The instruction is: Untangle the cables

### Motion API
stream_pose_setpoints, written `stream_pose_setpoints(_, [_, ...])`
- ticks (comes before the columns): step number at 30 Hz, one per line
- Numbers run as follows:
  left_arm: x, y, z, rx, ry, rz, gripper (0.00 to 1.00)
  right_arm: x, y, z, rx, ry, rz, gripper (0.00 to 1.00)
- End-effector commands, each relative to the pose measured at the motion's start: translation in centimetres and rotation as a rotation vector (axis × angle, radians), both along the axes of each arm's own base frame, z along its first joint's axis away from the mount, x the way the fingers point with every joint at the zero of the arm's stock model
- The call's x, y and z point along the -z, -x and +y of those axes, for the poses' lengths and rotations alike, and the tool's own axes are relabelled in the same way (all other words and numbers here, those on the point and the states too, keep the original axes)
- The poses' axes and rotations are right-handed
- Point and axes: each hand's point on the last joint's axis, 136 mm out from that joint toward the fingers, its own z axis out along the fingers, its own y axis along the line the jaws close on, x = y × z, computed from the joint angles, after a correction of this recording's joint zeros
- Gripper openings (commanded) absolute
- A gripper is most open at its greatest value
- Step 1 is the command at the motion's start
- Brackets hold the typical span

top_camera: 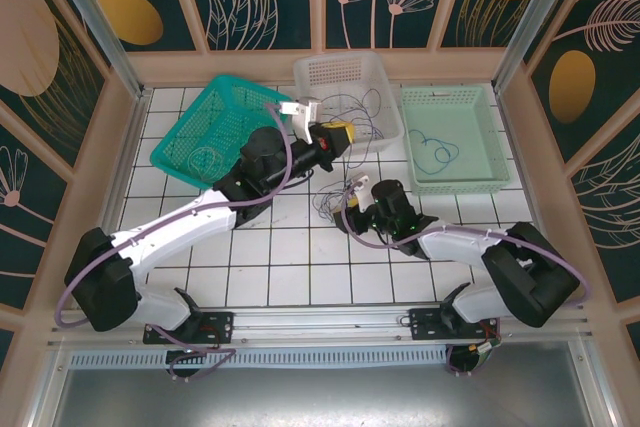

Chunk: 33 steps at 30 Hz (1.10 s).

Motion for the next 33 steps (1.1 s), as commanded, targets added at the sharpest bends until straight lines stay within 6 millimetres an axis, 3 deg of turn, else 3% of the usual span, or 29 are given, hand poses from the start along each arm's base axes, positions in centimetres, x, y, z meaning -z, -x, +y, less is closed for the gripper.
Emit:
stream_pose_setpoints(1, [-4.7,0.8,1.6,-0.044,0.058,-0.116,0.00,0.9,0.7,0.0,-0.010,-0.005,0.040,0.47])
stream_pose_setpoints(3, [-5.8,1.1,2.0,-0.048,0.058,-0.143,0.00,1.6,1.3,-0.6,0.002,0.009,0.064,0.47])
stream_pose_setpoints(5, [-6.1,1.4,1.8,-0.028,0.061,-0.147,0.00,0.9,1.5,-1.0,0.016,0.000,0.051,0.51])
stream_pose_setpoints(11, [-4.3,1.0,1.4,-0.026,0.056,-0.098,0.00,-5.0,1.7,-2.0,0.053,-0.114,-0.092,0.77])
stream_pose_setpoints(19, [-2.0,0.6,0.0,0.018,0.063,-0.027,0.00,-10.7,1.9,-2.4,0.070,-0.211,-0.217,0.81])
stream_pose_setpoints(25, [-1.6,0.9,-1.3,0.089,0.099,0.007,0.00,-12.5,0.2,-1.2,0.079,-0.254,-0.278,0.83])
stream_pose_setpoints(33, [-1.2,1.1,-1.4,0.101,0.113,0.023,0.00,-14.1,-3.1,-0.2,0.146,-0.274,-0.370,0.84])
